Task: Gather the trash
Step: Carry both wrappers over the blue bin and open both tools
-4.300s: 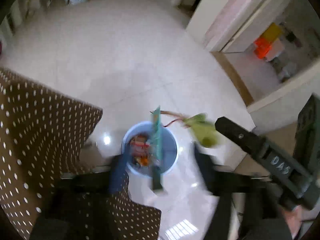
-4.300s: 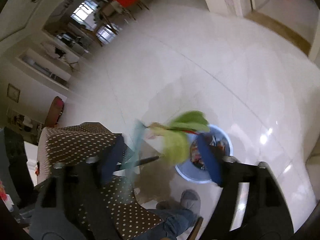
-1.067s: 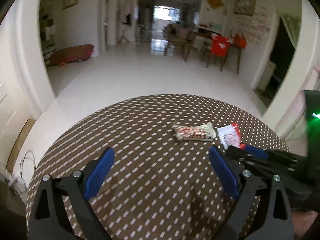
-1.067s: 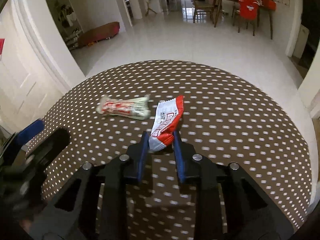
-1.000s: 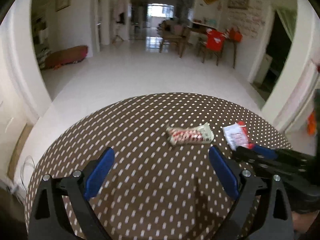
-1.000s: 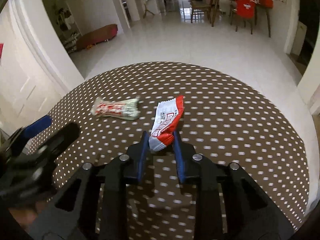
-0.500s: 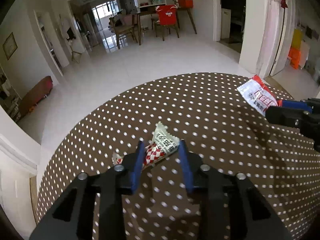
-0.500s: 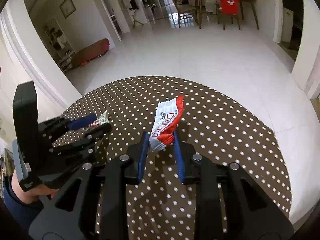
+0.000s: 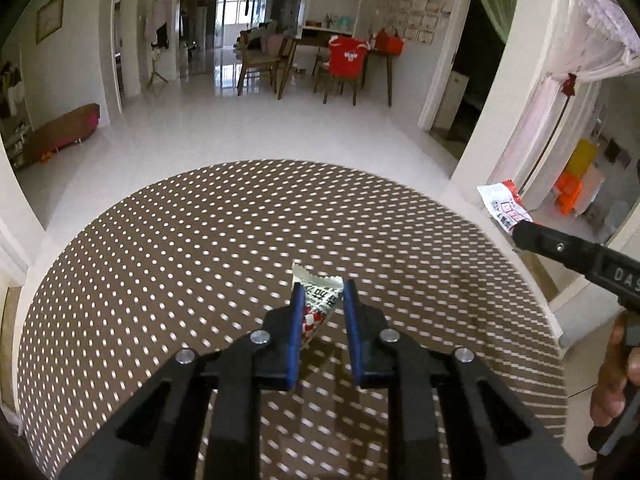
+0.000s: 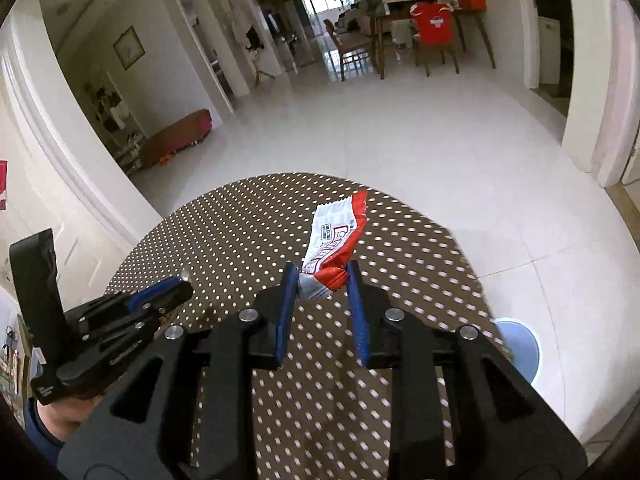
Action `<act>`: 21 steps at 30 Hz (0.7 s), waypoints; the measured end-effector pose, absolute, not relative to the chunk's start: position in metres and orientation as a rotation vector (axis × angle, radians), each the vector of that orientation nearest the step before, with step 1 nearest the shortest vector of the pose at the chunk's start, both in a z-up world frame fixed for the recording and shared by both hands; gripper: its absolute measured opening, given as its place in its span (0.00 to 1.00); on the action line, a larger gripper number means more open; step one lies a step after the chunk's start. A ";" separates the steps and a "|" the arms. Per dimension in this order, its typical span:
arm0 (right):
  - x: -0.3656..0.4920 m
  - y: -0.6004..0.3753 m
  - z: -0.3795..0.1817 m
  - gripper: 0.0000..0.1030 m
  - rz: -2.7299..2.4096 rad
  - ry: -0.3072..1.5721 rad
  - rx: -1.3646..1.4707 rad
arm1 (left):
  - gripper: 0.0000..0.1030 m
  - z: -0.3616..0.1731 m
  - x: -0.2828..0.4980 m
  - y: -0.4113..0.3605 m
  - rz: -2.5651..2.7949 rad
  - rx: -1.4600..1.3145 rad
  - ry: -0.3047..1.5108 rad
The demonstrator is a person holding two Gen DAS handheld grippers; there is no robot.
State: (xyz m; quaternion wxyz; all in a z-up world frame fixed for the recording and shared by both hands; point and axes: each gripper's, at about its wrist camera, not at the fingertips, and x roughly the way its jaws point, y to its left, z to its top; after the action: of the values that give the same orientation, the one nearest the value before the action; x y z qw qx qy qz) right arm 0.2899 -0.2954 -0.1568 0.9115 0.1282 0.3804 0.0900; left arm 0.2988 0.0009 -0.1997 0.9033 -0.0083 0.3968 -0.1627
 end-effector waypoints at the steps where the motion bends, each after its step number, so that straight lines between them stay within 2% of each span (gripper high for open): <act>1: 0.286 -0.298 -0.155 0.24 0.183 0.777 0.267 | 0.18 -0.195 0.291 -0.004 -0.345 -0.021 0.808; 8: 0.249 -0.333 -0.136 0.24 0.144 0.714 0.295 | 0.18 -0.158 0.249 -0.047 -0.423 -0.025 0.723; 21: 0.196 -0.433 -0.112 0.24 0.021 0.610 0.354 | 0.18 -0.116 0.228 -0.161 -0.575 -0.029 0.636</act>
State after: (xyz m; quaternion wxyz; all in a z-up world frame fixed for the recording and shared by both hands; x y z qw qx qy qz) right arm 0.1962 -0.4325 -0.1118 0.9384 0.1736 0.2987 0.0104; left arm 0.2280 -0.1607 -0.1160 0.9095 -0.0140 0.3081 -0.2787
